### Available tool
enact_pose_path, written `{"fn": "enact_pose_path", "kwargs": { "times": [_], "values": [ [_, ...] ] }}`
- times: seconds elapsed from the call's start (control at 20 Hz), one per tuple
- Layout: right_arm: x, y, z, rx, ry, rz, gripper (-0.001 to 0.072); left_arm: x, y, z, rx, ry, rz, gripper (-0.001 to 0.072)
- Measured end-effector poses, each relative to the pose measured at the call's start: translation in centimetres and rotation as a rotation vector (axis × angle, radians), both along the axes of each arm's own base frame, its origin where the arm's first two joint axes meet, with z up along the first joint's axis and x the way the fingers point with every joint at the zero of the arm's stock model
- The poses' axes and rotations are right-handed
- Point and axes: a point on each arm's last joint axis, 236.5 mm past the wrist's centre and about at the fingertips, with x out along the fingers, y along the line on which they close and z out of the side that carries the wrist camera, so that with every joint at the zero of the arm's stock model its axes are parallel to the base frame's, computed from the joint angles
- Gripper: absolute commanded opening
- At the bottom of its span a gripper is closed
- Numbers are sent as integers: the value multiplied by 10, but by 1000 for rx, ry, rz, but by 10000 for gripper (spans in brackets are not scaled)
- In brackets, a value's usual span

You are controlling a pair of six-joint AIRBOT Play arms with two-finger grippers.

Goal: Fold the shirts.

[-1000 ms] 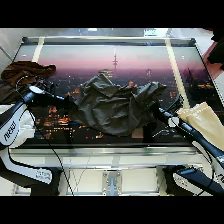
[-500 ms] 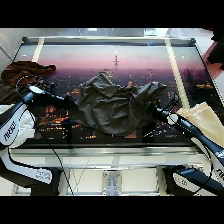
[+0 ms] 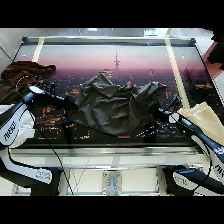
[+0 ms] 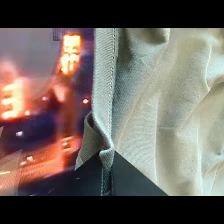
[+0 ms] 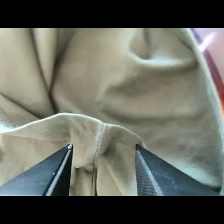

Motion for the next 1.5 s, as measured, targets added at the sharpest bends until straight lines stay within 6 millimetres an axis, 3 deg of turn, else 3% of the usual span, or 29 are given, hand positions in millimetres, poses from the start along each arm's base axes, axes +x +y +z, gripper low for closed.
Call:
{"fn": "enact_pose_path", "kwargs": {
  "times": [0.15, 0.25, 0.4, 0.45, 0.5, 0.55, 0.65, 0.8, 0.9, 1.0, 1.1, 1.2, 1.35, 1.5],
  "values": [
    [2, -2, -1, 3, -3, -13, 436, 0, 0, 0, 0, -1, 0, 14],
    [5, -4, 0, 0, -19, -27, 332, 0, 0, 0, 1, -1, 0, 13],
    [11, -8, 1, -4, -37, -49, 314, 0, 0, 0, 1, -2, 1, 13],
    [12, -9, -1, -5, -34, -52, 265, 1, 1, 0, 2, -3, 2, 13],
    [13, -8, -4, -4, -25, -50, 111, 1, 1, 0, 3, -4, 3, 14],
    [14, -6, -6, -3, -18, -46, 38, 1, 1, 0, 3, -4, 4, 13],
    [19, -1, -6, -8, -17, -23, 36, 1, 1, 0, 3, -4, 3, 14],
    [34, 4, 9, -18, -57, 5, 34, 2, 1, 0, 3, -5, 4, 13],
    [47, 7, 30, -40, -106, 41, 34, 3, 1, 4, 1, -12, -1, 13],
    [56, 10, 63, -86, -167, 104, 33, 9, -1, 20, -8, -36, -23, 13],
    [58, 8, 103, -139, -227, 164, 34, 18, -3, 52, -19, -89, -60, 13],
    [52, -1, 152, -197, -295, 198, 33, 26, -2, 99, -20, -175, -99, 12],
    [22, -26, 243, -289, -433, 195, 32, 29, 6, 196, 15, -377, -133, 13],
    [-34, -50, 340, -393, -599, 147, 31, 10, 19, 309, 98, -642, -119, 13]
  ]
}}
